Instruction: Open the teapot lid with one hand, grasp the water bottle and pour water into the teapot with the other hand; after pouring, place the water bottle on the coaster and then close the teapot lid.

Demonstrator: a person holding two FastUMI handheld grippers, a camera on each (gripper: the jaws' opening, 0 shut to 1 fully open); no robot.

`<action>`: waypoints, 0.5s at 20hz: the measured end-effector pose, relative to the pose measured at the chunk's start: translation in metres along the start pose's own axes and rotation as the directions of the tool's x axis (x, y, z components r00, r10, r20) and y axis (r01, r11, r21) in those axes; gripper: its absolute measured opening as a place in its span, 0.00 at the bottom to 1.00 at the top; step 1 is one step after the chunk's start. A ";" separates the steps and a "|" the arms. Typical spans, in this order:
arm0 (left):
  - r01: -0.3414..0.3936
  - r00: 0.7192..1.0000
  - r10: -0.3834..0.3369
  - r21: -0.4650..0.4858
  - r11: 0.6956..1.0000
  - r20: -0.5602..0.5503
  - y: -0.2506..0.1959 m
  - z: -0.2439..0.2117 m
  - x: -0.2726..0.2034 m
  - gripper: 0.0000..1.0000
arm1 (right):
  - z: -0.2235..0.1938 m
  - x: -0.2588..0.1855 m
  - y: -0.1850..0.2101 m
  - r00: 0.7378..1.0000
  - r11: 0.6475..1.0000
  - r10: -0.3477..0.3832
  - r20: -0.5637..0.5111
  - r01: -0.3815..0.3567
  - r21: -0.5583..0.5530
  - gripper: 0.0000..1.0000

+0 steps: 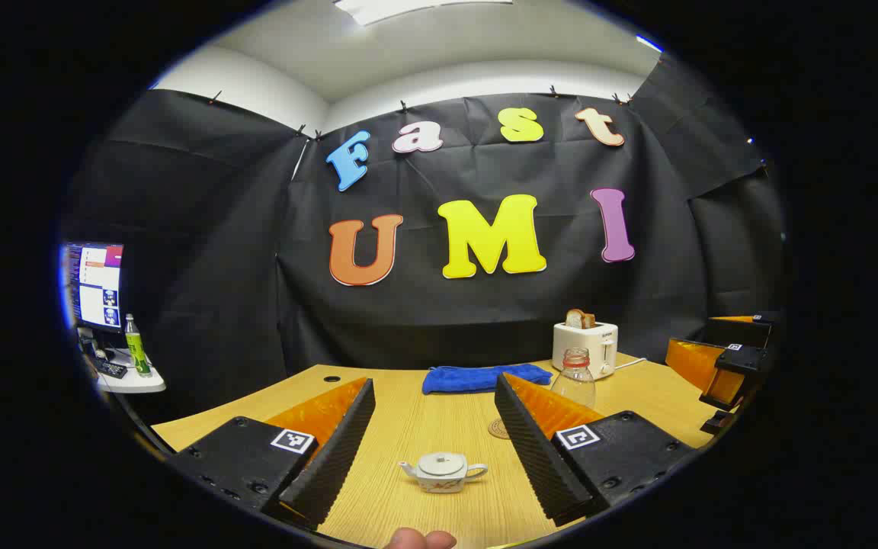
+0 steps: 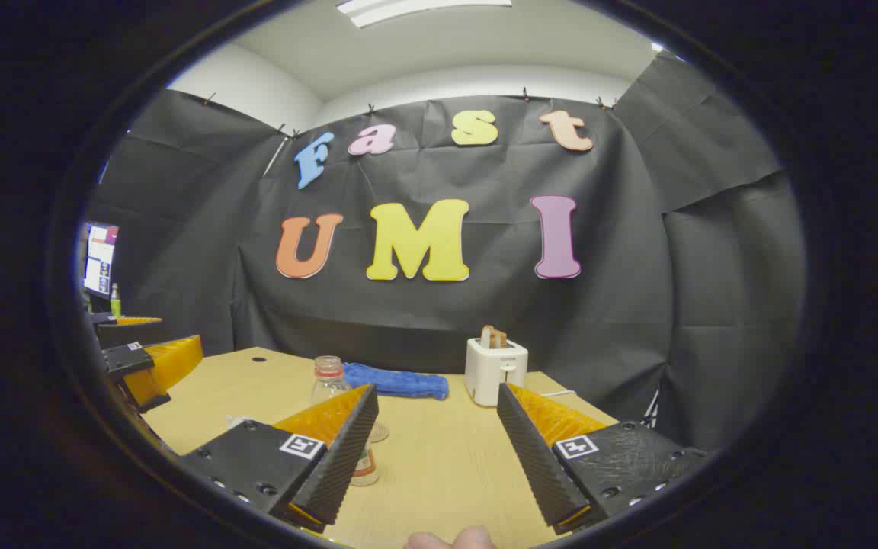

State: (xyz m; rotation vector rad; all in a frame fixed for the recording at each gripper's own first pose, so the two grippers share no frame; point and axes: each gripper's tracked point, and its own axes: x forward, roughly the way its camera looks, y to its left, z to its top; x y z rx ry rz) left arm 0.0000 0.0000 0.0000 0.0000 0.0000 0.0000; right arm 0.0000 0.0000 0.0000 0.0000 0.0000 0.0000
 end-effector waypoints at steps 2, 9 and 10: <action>0.010 1.000 -0.010 -0.002 1.000 0.001 -0.002 0.000 0.000 0.99 | 0.000 0.000 0.002 1.000 1.000 0.002 0.004 -0.002 0.002 0.94; -0.001 1.000 0.001 -0.010 1.000 -0.002 0.005 -0.001 0.000 0.99 | -0.004 0.002 0.003 1.000 1.000 -0.003 -0.007 0.003 -0.002 0.94; -0.002 1.000 0.002 -0.012 1.000 -0.005 0.006 -0.002 -0.001 0.99 | -0.004 0.003 0.003 1.000 1.000 -0.003 -0.008 0.003 -0.003 0.94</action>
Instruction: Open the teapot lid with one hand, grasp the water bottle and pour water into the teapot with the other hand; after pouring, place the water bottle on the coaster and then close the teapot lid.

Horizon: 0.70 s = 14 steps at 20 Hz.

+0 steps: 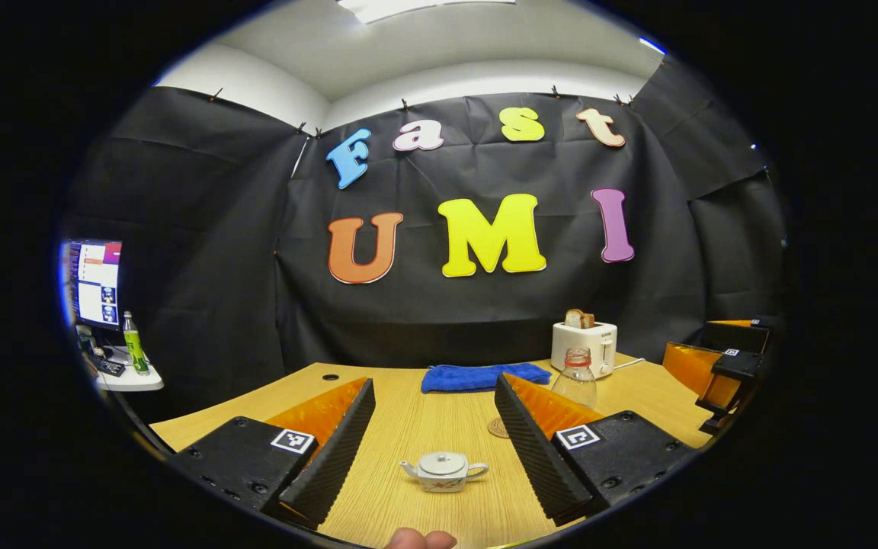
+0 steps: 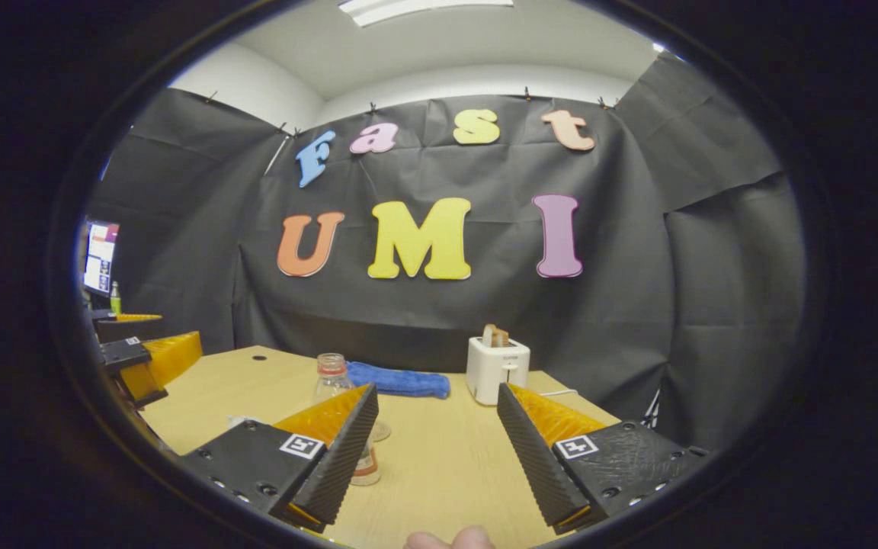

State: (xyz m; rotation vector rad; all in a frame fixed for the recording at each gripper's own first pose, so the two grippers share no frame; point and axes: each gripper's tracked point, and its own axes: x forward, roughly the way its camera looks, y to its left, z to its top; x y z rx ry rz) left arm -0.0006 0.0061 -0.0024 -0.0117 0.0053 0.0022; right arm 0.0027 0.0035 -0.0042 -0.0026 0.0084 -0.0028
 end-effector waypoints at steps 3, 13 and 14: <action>-0.003 1.000 0.003 0.001 1.000 -0.005 0.000 -0.001 0.002 0.99 | -0.001 0.000 0.002 1.000 1.000 0.004 -0.003 -0.004 0.000 0.94; 0.005 1.000 -0.005 0.005 1.000 -0.027 -0.003 -0.011 0.005 0.99 | -0.009 0.001 0.006 1.000 1.000 0.021 -0.018 -0.020 0.012 0.94; 0.007 0.999 -0.006 0.006 1.000 -0.034 -0.004 -0.012 0.006 0.99 | -0.010 0.002 0.005 1.000 1.000 0.022 -0.020 -0.022 0.012 0.94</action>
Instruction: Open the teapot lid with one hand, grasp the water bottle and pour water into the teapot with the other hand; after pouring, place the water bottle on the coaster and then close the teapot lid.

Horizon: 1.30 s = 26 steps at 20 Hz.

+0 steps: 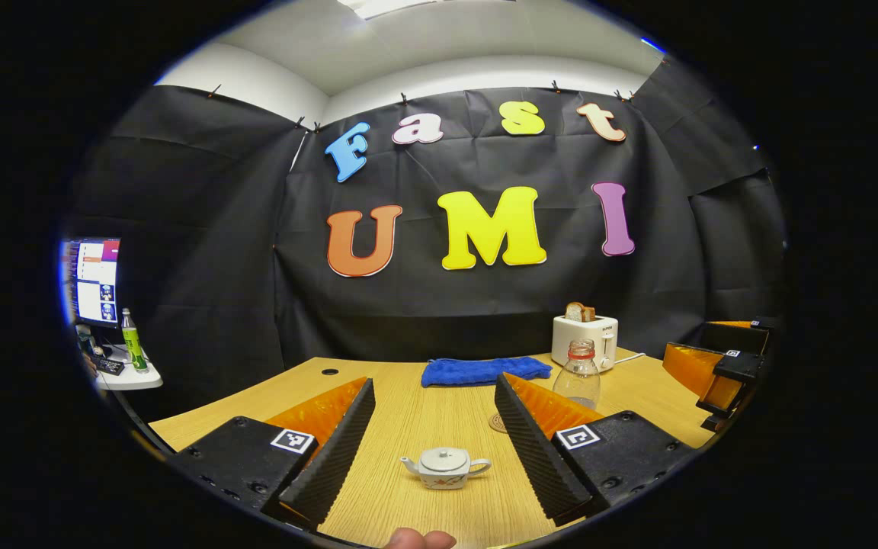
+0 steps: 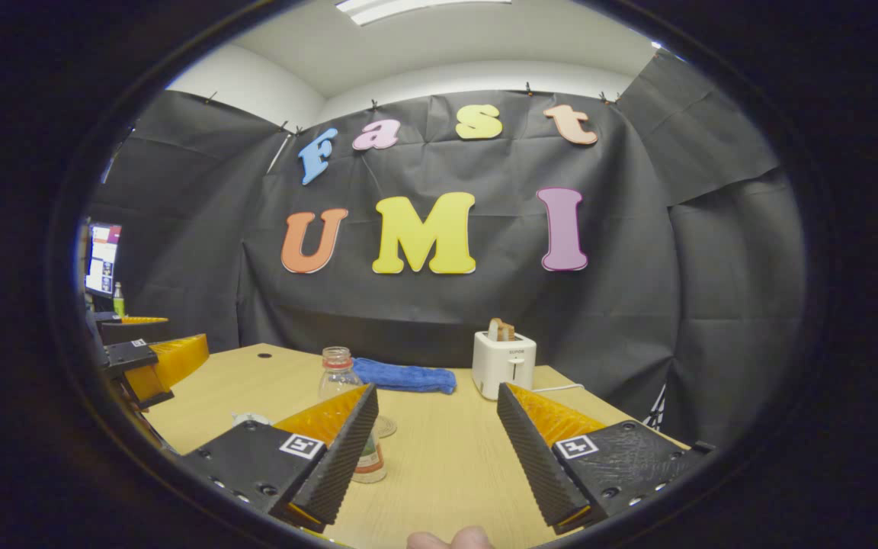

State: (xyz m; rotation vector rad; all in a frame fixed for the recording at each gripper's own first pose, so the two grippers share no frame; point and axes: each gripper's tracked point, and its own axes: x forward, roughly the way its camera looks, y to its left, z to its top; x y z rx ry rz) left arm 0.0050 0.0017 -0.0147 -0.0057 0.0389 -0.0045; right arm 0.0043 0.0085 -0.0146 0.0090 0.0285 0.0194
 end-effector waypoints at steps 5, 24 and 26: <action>0.010 0.999 -0.011 -0.016 1.000 -0.047 0.000 -0.017 -0.004 0.99 | -0.010 0.006 -0.004 1.000 1.000 0.003 -0.014 -0.003 0.018 0.94; 0.093 0.955 -0.088 0.007 0.996 -0.283 -0.021 -0.101 0.035 0.88 | -0.056 0.024 -0.043 0.994 0.997 -0.044 -0.097 0.050 0.059 0.94; 0.094 0.946 -0.085 0.013 0.996 -0.311 -0.020 -0.107 0.040 0.83 | -0.061 0.026 -0.048 0.993 0.996 -0.052 -0.104 0.059 0.067 0.95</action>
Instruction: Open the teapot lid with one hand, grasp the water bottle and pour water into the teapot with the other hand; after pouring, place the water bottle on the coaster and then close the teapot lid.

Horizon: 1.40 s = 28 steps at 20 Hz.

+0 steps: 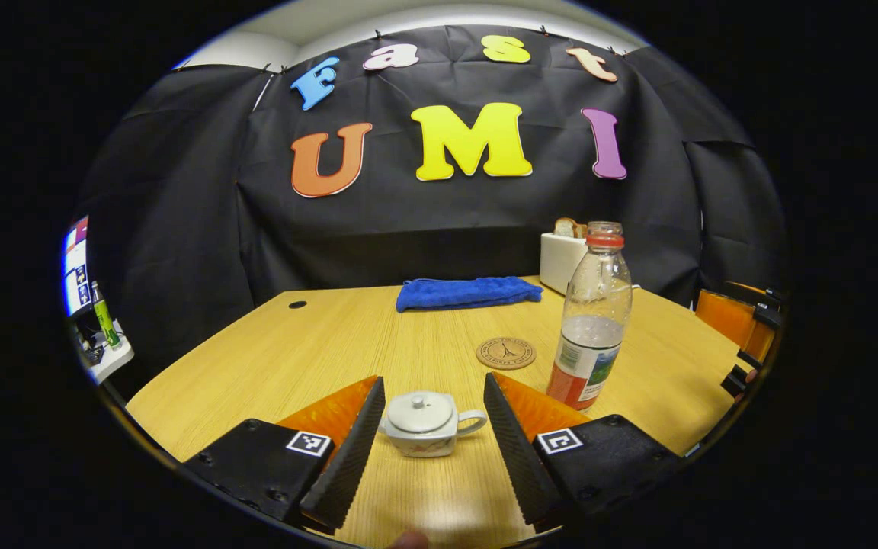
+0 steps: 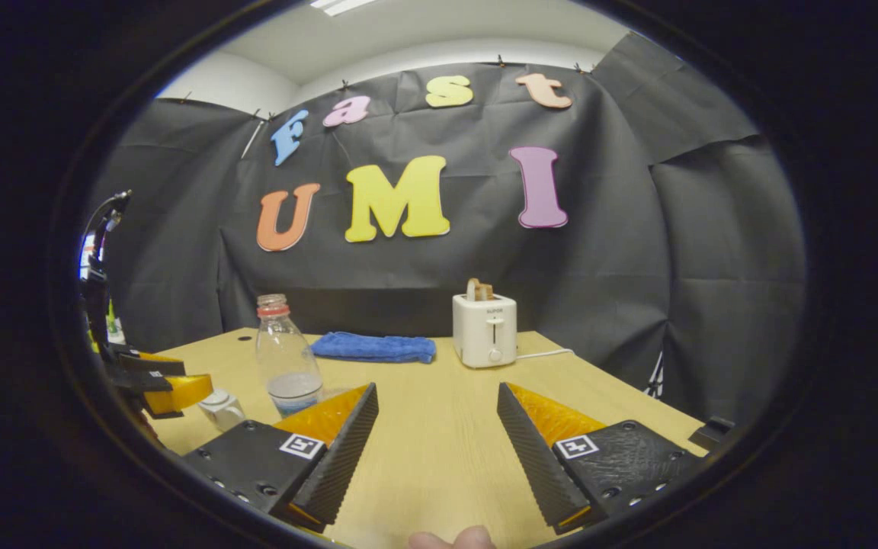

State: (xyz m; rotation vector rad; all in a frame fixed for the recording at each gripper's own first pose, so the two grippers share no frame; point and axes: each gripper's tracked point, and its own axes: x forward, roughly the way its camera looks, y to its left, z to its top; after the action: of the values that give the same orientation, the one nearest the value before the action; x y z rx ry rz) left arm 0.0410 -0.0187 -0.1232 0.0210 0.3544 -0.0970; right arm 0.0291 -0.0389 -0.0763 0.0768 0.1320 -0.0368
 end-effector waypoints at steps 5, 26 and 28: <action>-0.003 0.999 0.003 -0.003 1.000 -0.045 0.004 -0.008 0.016 0.62 | -0.010 0.009 -0.003 1.000 1.000 -0.004 -0.021 0.004 0.010 0.95; 0.049 0.999 -0.049 -0.036 0.998 0.013 0.011 0.009 0.010 0.03 | -0.023 -0.007 0.066 0.980 0.979 0.198 -0.034 -0.200 -0.036 0.95; 0.055 0.998 -0.053 -0.043 0.998 0.040 0.013 0.016 0.001 0.03 | -0.029 -0.010 0.086 0.965 0.965 0.256 -0.054 -0.258 -0.041 0.95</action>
State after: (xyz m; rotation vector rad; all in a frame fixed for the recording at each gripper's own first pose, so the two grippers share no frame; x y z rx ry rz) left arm 0.0493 -0.0069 -0.1083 -0.0336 0.3178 -0.1429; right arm 0.0187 0.0495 -0.0971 0.0465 0.1707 0.2279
